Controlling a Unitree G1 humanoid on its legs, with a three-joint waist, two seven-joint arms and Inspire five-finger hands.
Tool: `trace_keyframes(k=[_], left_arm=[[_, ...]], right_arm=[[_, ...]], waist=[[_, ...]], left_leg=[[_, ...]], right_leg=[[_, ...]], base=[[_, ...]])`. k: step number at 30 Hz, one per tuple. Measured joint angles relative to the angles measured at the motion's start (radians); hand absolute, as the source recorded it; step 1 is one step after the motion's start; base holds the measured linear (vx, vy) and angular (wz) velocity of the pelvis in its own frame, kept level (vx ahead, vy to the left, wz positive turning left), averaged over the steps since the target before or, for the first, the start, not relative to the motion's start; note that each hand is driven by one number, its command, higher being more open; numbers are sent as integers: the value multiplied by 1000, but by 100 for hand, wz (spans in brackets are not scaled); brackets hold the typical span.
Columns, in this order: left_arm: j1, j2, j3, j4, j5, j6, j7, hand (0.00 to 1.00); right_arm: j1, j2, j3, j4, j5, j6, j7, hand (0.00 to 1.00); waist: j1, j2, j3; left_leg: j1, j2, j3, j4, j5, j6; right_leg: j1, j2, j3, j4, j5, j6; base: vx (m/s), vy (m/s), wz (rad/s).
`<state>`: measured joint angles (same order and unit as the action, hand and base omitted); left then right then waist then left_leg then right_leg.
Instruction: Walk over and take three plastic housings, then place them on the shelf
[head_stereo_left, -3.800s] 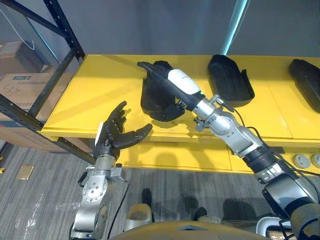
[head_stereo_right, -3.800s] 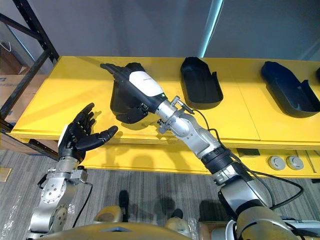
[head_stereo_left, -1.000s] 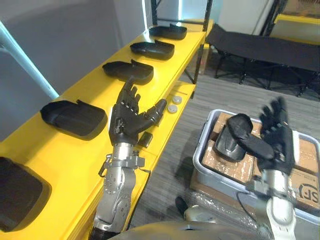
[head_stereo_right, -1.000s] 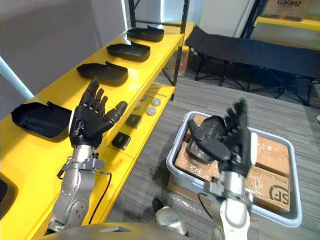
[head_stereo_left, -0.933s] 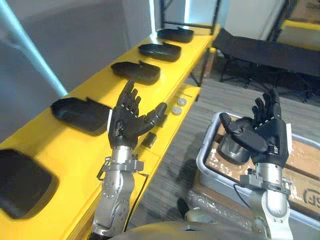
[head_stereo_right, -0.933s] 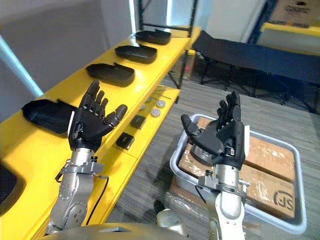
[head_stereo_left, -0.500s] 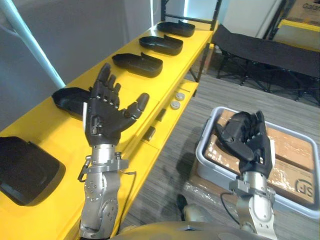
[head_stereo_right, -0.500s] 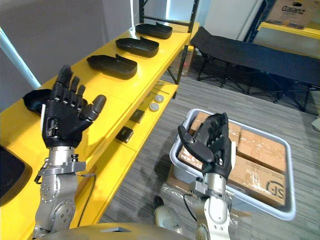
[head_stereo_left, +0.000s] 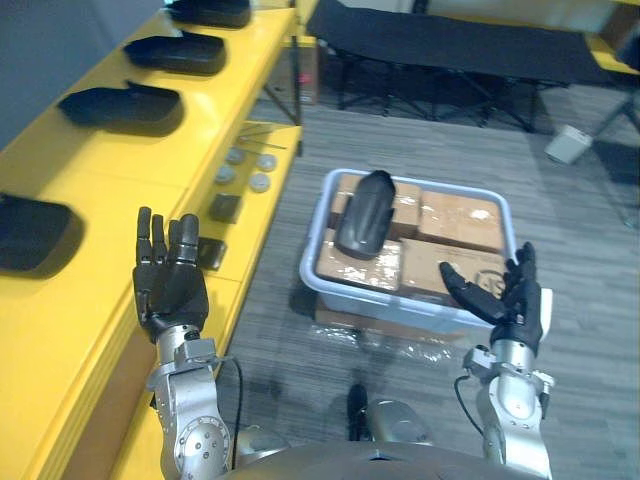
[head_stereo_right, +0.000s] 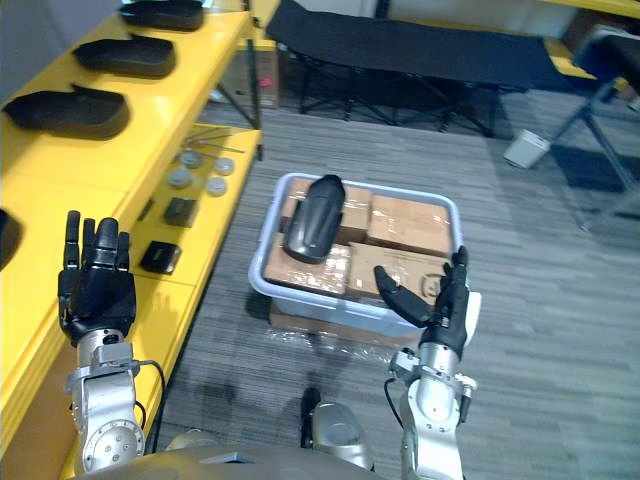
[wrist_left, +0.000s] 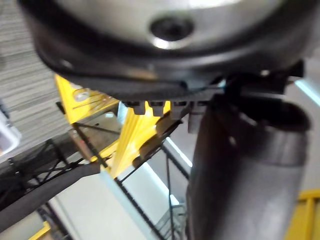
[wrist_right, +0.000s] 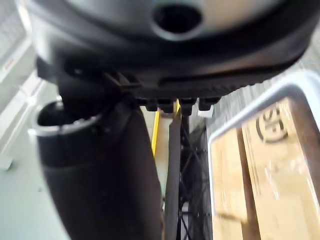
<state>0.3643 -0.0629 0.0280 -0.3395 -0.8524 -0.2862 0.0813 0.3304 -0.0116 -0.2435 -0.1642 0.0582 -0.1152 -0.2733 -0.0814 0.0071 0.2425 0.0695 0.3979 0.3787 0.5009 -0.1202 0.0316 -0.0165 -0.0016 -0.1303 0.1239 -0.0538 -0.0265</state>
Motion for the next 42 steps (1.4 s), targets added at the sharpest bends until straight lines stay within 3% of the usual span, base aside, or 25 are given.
trace_keyframes(k=[2,3,4,6,7,8,12,17,22,25,27,32,37,40,41,42], left_arm=[[8,0,-11,0,4,0,-18,100],[14,0,-11,-1,4,0,-24,100],[30,-2,-12,-5,5,0,-33,100],[46,-7,-14,-5,49,3,-47,100],[54,-9,-19,-4,71,6,-59,100],[58,-10,-28,-3,84,16,-80,100],[16,15,-84,21,186,64,-113,100],[-41,86,-136,23,240,97,-136,100],[-131,140,-142,22,239,102,-136,100],[-137,157,-168,24,239,122,-136,100],[-137,173,-212,46,239,133,-137,100],[-149,185,-281,146,235,135,-138,100],[-214,184,-327,226,227,134,-132,100],[-246,182,-348,268,224,132,-122,100],[-249,182,-353,280,224,131,-111,100],[-252,182,-357,291,224,131,-106,100]], right_arm=[[1,-26,-15,-9,7,0,-4,100],[2,-33,-10,-9,7,0,-5,100],[2,-38,7,-9,7,0,-10,100],[2,-40,42,-4,4,0,-25,100],[1,-44,64,5,-5,0,-36,100],[-13,-49,90,39,-34,2,-62,100],[-158,-72,123,241,-60,27,-98,100],[-308,-122,112,383,-48,45,-145,100],[-579,-228,49,523,7,69,-192,100],[-745,-311,48,618,9,94,-198,100],[-818,-357,63,681,37,110,-197,100],[-949,-411,107,847,47,152,-190,100],[-1096,-517,144,1043,47,183,-157,100],[-1185,-578,189,1142,49,241,-145,100],[-1212,-586,199,1173,53,265,-141,0],[-1222,-590,202,1185,66,276,-137,0]], waist=[[-4,5,-1],[-3,8,-2],[-3,27,-6],[2,44,-7],[12,61,-16],[26,76,-26],[50,71,-24],[69,61,-6],[106,39,89],[125,57,156],[156,68,165],[170,88,175],[204,128,204],[220,148,215],[229,151,224],[232,153,226]], left_leg=[[-13,-125,-108,-77,-62,-8],[-15,-155,-132,-103,-74,-7],[-24,-202,-169,-153,-83,-14],[-30,-252,-199,-248,-74,-21],[-29,-266,-200,-306,-41,-26],[-12,-271,-191,-355,-16,-63],[-5,-303,-193,-375,-12,-75],[-1,-348,-233,-361,-31,-47],[-98,-388,-271,-261,-59,-20],[-158,-394,-292,-190,-73,-10],[-198,-394,-304,-167,-73,-10],[-217,-395,-321,-147,-73,-10],[-256,-393,-335,-106,-73,-9],[-306,-388,-349,-69,-74,-8],[-316,-386,-351,-61,-75,-9],[-322,-385,-353,-56,-75,-9]], right_leg=[[-3,-11,41,-18,4,-6],[-3,-11,52,-26,4,-6],[-2,-11,57,-42,4,-6],[-9,-13,57,-58,30,0],[-21,-9,57,-59,53,8],[-33,-6,65,-68,65,28],[-9,-35,48,-110,111,62],[16,-86,-19,-113,127,88],[-3,-132,-63,-139,153,125],[-12,-141,-89,-149,174,128],[-30,-139,-102,-162,191,121],[-33,-139,-116,-158,193,121],[-63,-141,-126,-123,190,116],[-97,-138,-139,-105,188,114],[-106,-136,-141,-99,187,112],[-109,-136,-142,-97,185,109]], base=[[33,-58,-62],[51,-2,-57],[74,30,-52],[69,72,-42],[61,129,-39],[93,158,-33],[92,170,-7],[-25,146,19],[-165,99,25],[-199,42,23],[-106,3,16],[-35,-7,10],[-83,20,6],[-114,4,10],[-83,-7,7],[-115,-5,5]])
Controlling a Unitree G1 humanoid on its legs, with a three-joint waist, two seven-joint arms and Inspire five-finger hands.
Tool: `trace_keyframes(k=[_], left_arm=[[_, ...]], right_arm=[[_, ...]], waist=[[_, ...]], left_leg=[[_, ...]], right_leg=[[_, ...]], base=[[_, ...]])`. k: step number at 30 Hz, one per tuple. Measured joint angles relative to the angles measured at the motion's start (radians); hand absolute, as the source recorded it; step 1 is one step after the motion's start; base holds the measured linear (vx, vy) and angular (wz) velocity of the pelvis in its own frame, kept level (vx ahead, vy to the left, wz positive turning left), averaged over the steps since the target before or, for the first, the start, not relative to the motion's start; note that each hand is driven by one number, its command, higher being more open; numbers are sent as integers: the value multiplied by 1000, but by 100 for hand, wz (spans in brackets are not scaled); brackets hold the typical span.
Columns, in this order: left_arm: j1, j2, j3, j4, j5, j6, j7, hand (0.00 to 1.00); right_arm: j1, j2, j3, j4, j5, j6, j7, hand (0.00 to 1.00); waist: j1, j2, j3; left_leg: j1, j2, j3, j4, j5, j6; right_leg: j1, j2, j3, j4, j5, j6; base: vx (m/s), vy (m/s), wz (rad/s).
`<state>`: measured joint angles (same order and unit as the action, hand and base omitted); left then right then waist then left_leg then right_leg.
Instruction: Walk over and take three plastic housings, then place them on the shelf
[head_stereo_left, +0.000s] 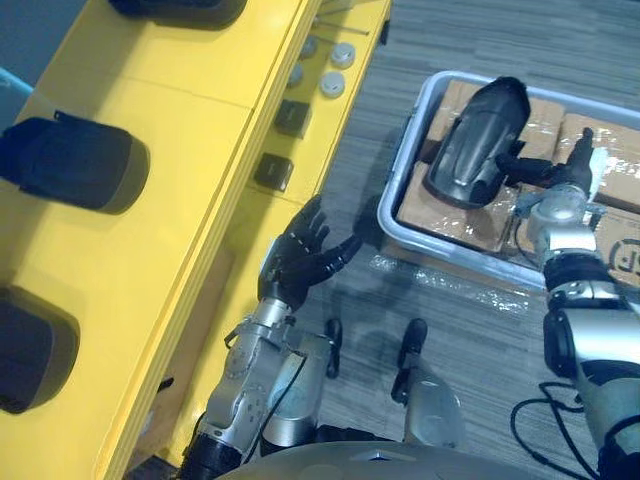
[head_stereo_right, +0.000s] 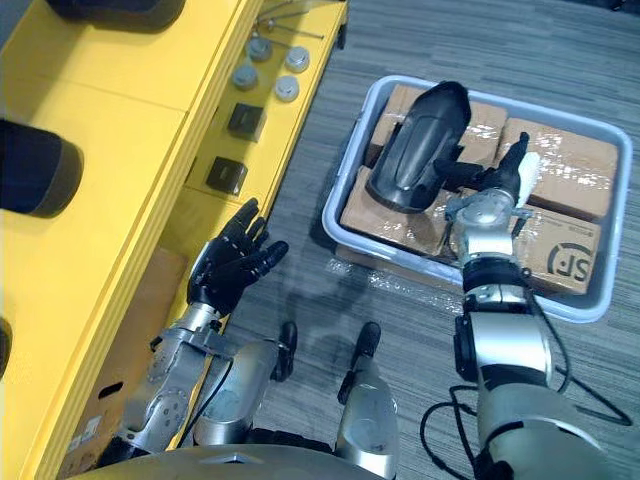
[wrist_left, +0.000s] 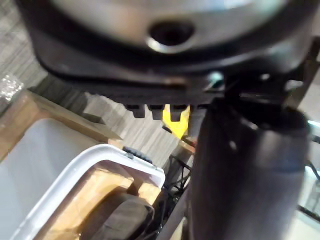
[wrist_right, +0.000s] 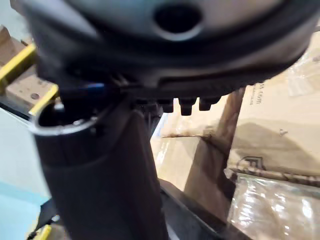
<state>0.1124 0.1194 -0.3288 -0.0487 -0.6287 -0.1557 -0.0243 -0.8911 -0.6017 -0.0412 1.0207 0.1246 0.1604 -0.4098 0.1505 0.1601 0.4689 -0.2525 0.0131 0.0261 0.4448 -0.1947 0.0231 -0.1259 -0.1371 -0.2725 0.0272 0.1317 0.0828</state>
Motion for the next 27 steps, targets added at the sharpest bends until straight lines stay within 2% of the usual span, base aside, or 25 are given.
trace_keyframes(k=[3,5,8,15,19,22,24,27], left_arm=[[-5,-3,-18,53,-2,0,19,100],[-7,-2,-17,72,-2,0,28,100],[-28,-2,-17,95,-8,0,38,100],[-47,1,-18,97,-31,-1,37,100],[-43,1,-18,95,-31,-1,36,100],[-27,9,-15,70,-31,-1,35,100],[-11,25,-7,31,-31,0,32,100],[19,47,13,-21,-27,5,18,100]], right_arm=[[-31,-21,38,66,4,50,55,0],[-46,-52,54,90,-42,52,56,0],[-73,-123,75,155,-51,75,129,0],[-93,-119,125,193,-129,132,181,0],[-122,-114,98,175,-131,137,154,0],[-126,-112,91,186,-157,188,121,0],[-99,-101,78,186,-157,205,113,0],[-65,-81,53,173,-161,199,67,0]], waist=[[15,14,7],[18,16,7],[36,16,7],[42,17,7],[41,17,7],[46,11,10],[45,-2,19],[39,-29,31]], left_leg=[[-28,1,-10,18,0,0],[-42,2,-17,25,1,0],[-47,4,-26,26,2,-3],[-56,15,-35,21,10,-13],[-45,20,-36,21,13,-18],[-16,24,-39,8,15,-21],[3,25,-39,-5,21,-27],[26,32,-39,-32,32,-37]], right_leg=[[-24,-1,-13,20,-7,-10],[-32,-2,-24,26,-8,-10],[-32,0,-36,27,-12,-15],[-46,7,-52,45,-21,-26],[-42,8,-54,63,-30,-31],[-21,10,-59,74,-40,-36],[-8,10,-63,76,-45,-40],[13,18,-72,63,-45,-40]], base=[[-78,7,7],[-46,11,9],[-26,1,8],[-6,-5,4],[-6,1,1],[-30,-4,6],[-32,-30,3],[-35,-47,2]])
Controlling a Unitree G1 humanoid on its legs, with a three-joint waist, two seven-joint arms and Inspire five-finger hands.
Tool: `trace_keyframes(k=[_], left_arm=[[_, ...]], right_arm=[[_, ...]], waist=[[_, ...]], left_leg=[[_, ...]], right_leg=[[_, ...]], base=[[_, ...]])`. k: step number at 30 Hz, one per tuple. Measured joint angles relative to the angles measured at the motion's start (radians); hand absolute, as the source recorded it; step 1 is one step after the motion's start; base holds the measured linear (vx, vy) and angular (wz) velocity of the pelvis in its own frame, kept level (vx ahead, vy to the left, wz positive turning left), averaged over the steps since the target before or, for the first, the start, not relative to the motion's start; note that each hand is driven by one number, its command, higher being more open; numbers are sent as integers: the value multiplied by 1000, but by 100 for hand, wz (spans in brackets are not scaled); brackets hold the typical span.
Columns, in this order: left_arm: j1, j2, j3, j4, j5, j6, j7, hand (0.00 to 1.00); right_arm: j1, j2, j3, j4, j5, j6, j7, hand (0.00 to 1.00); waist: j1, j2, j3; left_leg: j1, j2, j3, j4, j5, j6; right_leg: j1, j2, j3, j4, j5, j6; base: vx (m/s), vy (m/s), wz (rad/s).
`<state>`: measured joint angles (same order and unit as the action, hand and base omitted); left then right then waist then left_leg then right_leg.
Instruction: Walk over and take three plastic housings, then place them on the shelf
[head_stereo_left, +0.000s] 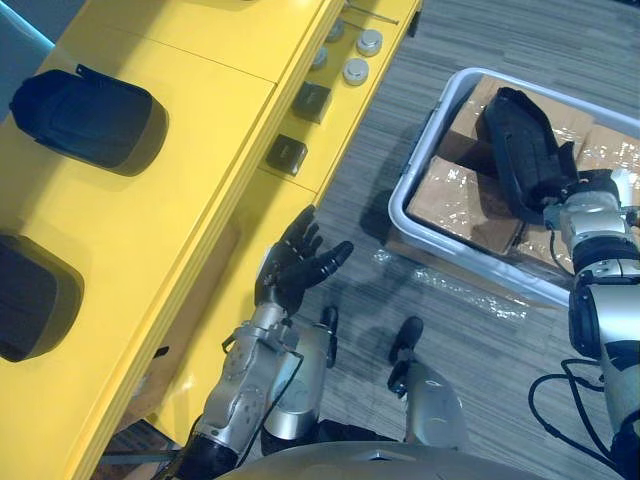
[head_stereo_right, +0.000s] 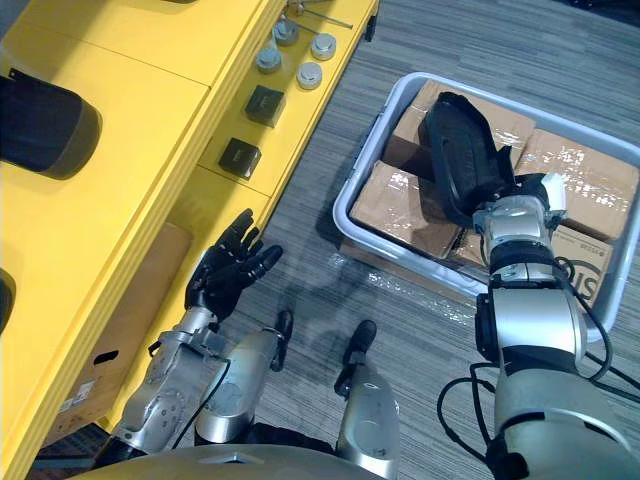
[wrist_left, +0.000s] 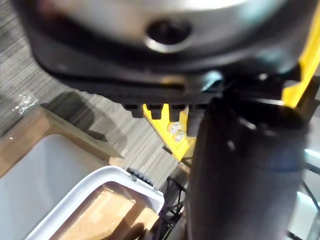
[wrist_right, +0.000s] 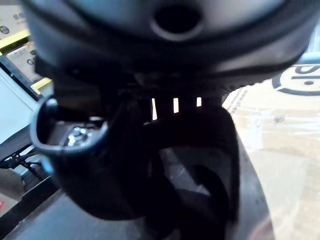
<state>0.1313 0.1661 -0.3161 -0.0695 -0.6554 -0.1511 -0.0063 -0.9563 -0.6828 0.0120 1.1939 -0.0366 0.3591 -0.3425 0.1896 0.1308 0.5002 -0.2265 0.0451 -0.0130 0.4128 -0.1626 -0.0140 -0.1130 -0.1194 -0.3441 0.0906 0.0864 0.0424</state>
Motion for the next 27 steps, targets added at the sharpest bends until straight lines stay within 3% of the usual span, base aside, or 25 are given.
trace_keyframes(k=[4,6,8,9,12,15,20,27], left_arm=[[-4,9,7,-23,53,47,-2,100],[-5,25,8,-29,73,125,-9,100],[-10,31,2,-29,67,187,-13,100],[-20,32,-7,-30,33,251,-23,100],[-64,31,-30,-13,-60,343,-22,100],[-186,22,-45,107,-220,415,17,100],[-345,-15,-20,287,-405,411,94,100],[-420,-77,18,345,-540,270,90,100]], right_arm=[[70,24,-2,-106,-63,4,-90,0],[121,50,-2,-242,-118,4,-109,0],[140,66,-1,-324,-152,-2,-109,0],[165,68,2,-397,-198,-25,-117,0],[200,86,14,-486,-274,-74,-151,0],[266,163,27,-592,-354,-122,-182,0],[391,229,63,-746,-451,-218,-190,0],[557,297,81,-864,-549,-347,-225,0]], waist=[[-7,-44,7],[-23,-77,8],[-39,-93,5],[-51,-100,3],[-72,-124,-20],[-106,-168,-75],[-166,-195,-132],[-221,-195,-196]], left_leg=[[31,5,3,-46,22,-11],[62,12,16,-76,29,-17],[88,15,28,-95,32,-20],[115,17,42,-112,33,-21],[134,20,70,-131,33,-21],[151,23,108,-150,33,-22],[185,25,150,-176,31,-23],[245,33,210,-213,26,-27]], right_leg=[[31,9,-14,-41,15,-1],[53,18,-7,-66,26,-1],[70,21,0,-81,31,-2],[87,22,10,-88,31,-2],[98,26,28,-114,41,-1],[106,31,58,-148,58,2],[116,32,93,-158,59,5],[130,44,144,-167,62,8]], base=[[-7,-64,2],[37,-47,-12],[73,-28,-17],[62,-7,-19],[49,13,-21],[44,22,-27],[2,36,-24],[-17,14,-25]])
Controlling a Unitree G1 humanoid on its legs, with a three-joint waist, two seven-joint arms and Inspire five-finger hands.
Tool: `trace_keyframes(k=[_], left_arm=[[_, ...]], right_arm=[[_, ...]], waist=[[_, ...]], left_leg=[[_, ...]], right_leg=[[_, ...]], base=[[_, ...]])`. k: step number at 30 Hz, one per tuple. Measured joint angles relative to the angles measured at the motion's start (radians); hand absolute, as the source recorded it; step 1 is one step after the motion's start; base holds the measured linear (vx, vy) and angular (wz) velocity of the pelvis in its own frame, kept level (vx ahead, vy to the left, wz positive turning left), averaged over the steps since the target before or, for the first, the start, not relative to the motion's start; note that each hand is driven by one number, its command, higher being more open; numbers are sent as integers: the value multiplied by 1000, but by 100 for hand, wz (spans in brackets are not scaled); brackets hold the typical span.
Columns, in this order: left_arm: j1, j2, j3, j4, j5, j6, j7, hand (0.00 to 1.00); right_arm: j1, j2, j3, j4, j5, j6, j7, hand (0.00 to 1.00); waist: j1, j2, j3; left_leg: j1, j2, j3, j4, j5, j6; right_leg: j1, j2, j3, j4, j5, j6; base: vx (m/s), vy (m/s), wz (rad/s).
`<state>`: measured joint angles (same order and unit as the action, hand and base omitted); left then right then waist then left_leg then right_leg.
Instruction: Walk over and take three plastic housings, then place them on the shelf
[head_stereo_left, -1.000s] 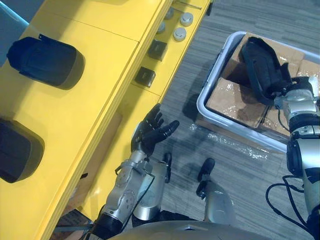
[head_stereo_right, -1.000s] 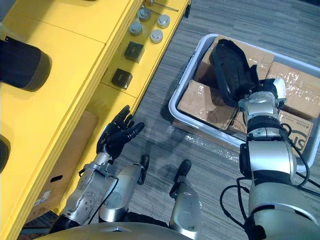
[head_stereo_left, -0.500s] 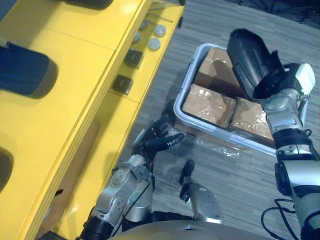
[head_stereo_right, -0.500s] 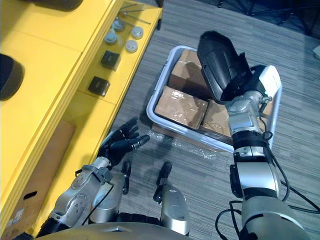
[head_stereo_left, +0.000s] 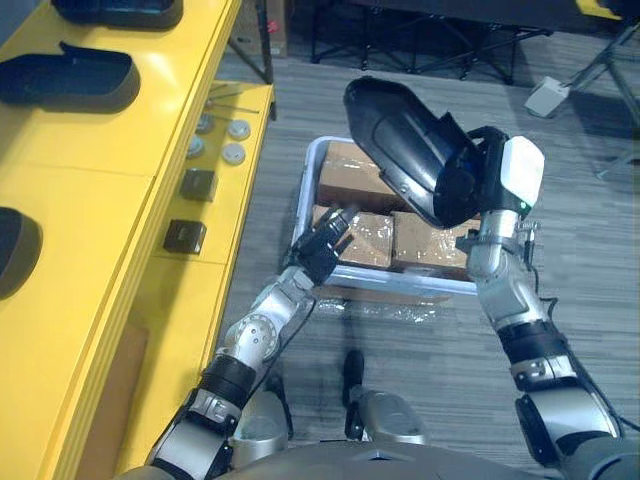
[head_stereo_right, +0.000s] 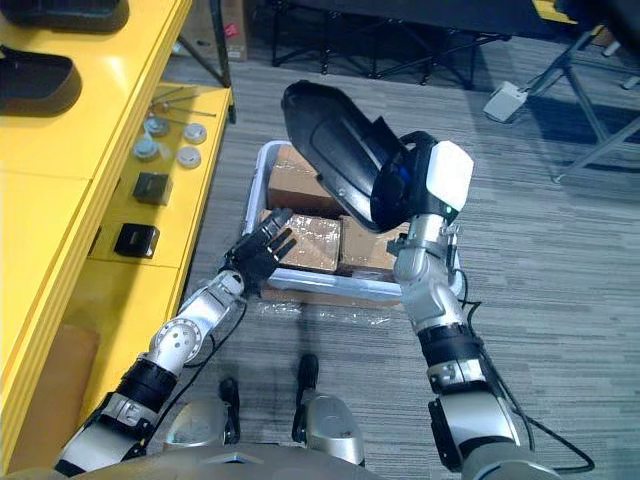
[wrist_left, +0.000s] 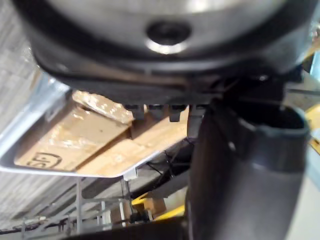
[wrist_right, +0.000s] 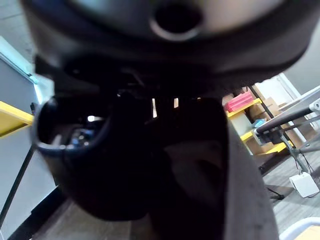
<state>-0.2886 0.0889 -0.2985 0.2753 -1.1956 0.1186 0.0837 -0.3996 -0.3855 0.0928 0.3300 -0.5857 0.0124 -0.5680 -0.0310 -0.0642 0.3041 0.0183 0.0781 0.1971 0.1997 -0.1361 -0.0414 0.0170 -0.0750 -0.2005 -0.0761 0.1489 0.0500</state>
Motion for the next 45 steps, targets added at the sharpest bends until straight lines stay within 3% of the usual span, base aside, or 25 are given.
trace_keyframes(k=[7,10,17,18,22,30,36,41,42,45], left_arm=[[-16,-55,-39,0,-25,-50,-71,100],[-17,-55,-59,1,-25,-41,-78,100],[-15,-53,-115,62,-15,-3,-77,100],[-16,-56,-136,72,-15,-2,-74,0],[-16,-86,-159,88,-10,-14,-36,0],[-14,-99,-153,88,-8,-136,99,0],[33,-130,-156,75,20,-177,133,0],[68,-131,-158,57,20,-179,134,0],[69,-132,-158,57,20,-179,134,0],[69,-132,-159,54,20,-180,134,0]], right_arm=[[88,40,75,-34,-35,-108,-7,0],[99,45,118,-34,-37,-146,-7,0],[102,77,163,-34,-34,-175,-14,0],[102,79,178,-34,-32,-179,-14,0],[118,82,186,-34,-16,-180,-14,0],[248,158,157,-125,13,-198,-49,0],[298,212,154,-138,14,-209,-61,0],[329,236,155,-138,14,-223,-72,0],[333,237,156,-138,14,-224,-73,100],[344,237,156,-138,14,-233,-78,100]], waist=[[-5,22,-45],[-4,23,-58],[0,23,-70],[0,23,-70],[-1,22,-71],[-5,16,-96],[-5,-8,-113],[-9,-10,-114],[-9,-10,-114],[-9,-10,-114]], left_leg=[[56,0,33,-37,2,-1],[63,-2,33,-48,7,1],[68,-8,30,-67,20,1],[68,-9,29,-68,21,2],[66,-17,28,-74,24,8],[62,-28,30,-81,29,13],[64,-31,31,-81,30,16],[69,-31,35,-82,28,18],[70,-31,35,-82,27,18],[71,-31,36,-82,27,18]], right_leg=[[19,6,36,-1,1,-1],[21,6,37,-2,1,-2],[19,3,36,-3,5,-5],[19,2,36,-3,5,-5],[15,-5,36,-3,9,0],[6,-15,40,-3,14,8],[8,-19,42,-3,16,11],[12,-20,44,-3,16,11],[12,-19,44,-3,16,11],[12,-19,44,-3,15,10]], base=[[-14,21,-15],[-43,17,-1],[-40,12,1],[-45,29,0],[-43,38,1],[-38,33,0],[-51,18,-1],[-46,16,-2],[0,0,0],[0,0,0]])
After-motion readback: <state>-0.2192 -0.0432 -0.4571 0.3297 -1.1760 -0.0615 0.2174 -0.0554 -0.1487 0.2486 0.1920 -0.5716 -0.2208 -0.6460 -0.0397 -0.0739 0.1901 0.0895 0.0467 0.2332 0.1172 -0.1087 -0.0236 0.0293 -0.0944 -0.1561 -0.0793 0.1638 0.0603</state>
